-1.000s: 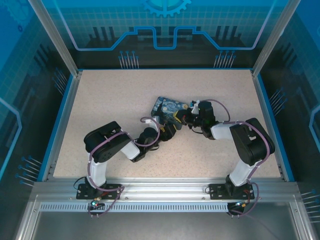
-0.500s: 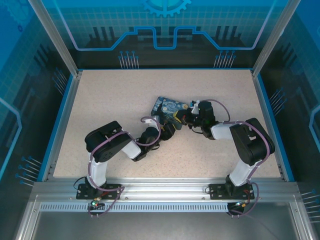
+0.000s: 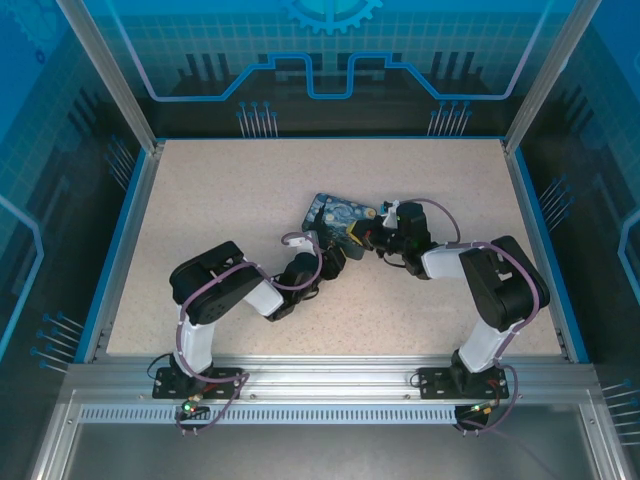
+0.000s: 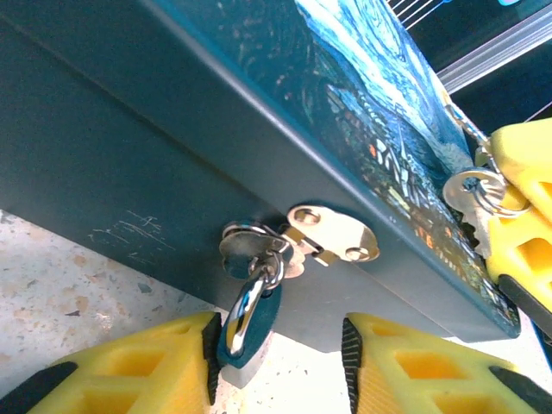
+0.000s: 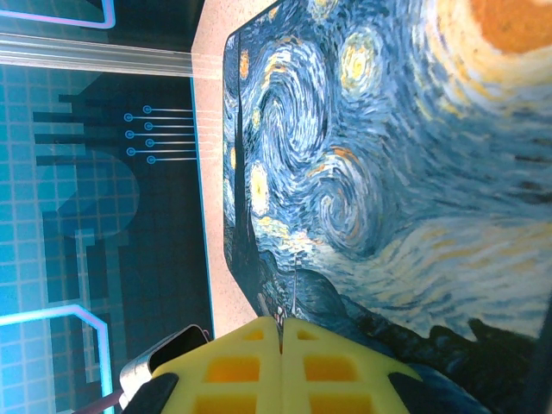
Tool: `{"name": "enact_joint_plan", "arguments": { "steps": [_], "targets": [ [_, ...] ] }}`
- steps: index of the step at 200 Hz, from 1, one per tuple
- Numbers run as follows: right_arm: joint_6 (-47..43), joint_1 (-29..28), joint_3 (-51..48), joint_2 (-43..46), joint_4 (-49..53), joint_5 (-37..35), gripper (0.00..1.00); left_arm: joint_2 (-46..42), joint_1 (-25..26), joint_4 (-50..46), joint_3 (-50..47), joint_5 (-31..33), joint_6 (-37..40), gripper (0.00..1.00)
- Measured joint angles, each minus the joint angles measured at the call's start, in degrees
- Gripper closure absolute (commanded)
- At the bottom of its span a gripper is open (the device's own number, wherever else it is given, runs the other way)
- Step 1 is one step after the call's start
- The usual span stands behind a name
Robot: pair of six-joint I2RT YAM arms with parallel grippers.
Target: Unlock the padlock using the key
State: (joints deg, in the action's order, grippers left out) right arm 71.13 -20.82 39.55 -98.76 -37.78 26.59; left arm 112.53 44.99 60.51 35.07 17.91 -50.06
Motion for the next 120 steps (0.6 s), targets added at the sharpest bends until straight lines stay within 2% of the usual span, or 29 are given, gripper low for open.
{"name": "enact_joint_plan", "arguments": {
  "steps": [120],
  "targets": [
    [0.46,0.00,0.07,-0.17,-0.17,0.04,1.00,0.22,-0.59,-4.98,2.49,0.33,0.57,0.75]
  ]
}}
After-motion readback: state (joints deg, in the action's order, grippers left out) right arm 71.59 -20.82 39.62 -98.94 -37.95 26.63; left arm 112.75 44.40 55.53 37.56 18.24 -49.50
